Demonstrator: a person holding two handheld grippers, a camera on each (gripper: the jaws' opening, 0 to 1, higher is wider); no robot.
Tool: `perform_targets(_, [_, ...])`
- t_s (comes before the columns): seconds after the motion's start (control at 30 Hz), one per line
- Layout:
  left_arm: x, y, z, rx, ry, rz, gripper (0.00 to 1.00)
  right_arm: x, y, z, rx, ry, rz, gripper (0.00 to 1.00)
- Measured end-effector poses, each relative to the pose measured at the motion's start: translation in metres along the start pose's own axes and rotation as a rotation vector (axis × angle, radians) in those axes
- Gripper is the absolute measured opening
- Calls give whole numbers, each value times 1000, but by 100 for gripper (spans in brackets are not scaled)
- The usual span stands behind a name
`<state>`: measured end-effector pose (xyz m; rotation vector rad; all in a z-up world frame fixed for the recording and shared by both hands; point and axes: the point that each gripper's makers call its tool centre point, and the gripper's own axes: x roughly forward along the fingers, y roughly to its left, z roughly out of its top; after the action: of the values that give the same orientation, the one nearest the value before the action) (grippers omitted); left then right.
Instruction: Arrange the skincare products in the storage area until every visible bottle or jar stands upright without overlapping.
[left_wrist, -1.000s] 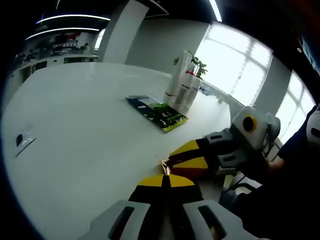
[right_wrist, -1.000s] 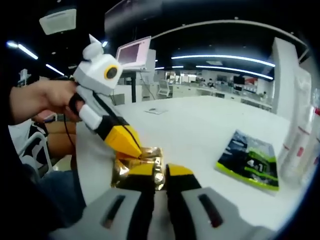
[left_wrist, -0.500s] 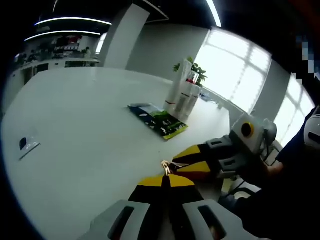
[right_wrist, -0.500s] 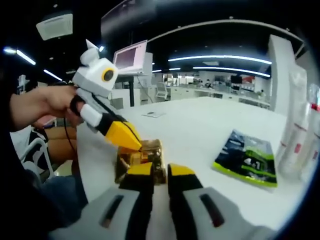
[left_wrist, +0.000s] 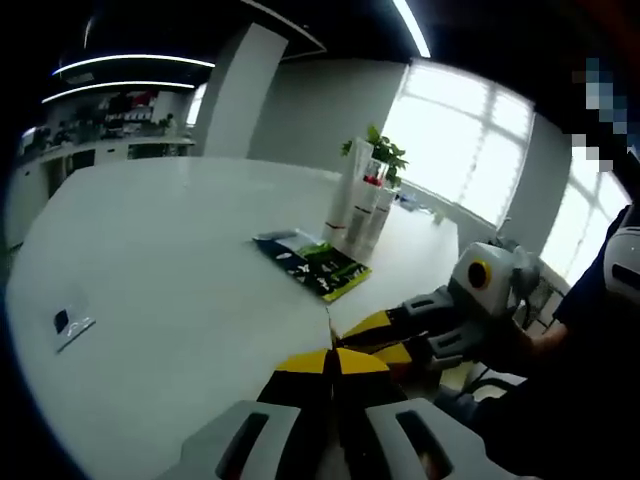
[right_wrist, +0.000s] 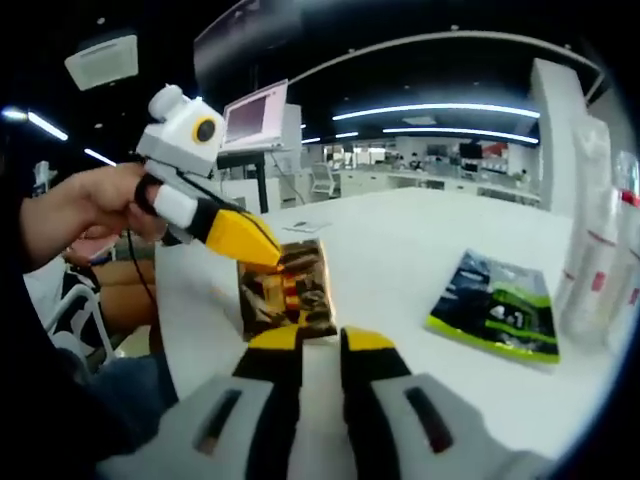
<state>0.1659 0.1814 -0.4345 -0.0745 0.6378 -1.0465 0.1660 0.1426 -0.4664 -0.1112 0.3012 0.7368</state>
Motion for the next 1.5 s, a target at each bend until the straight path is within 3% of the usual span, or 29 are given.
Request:
perform_targets(0.5, [0,-4,7,33,-28,-40,0,1,2,0,128,2,74,18])
perform_targets(1.13, [-9,-11,14,63,-38,-33,0,-3,3,9,223,-39,113,19])
perform_targets(1.3, [-15,-18,31,51,-97,-59,0,-10,2,26,336,-129,151,18])
perform_targets(1.43, [-21,-23,43,38,-145,-85,0,-21,3,49,521,-260,236,17])
perform_targets(1.5, [-23,-25,47,26,-160,-96,0,-24,1,52,545,-290,239,17])
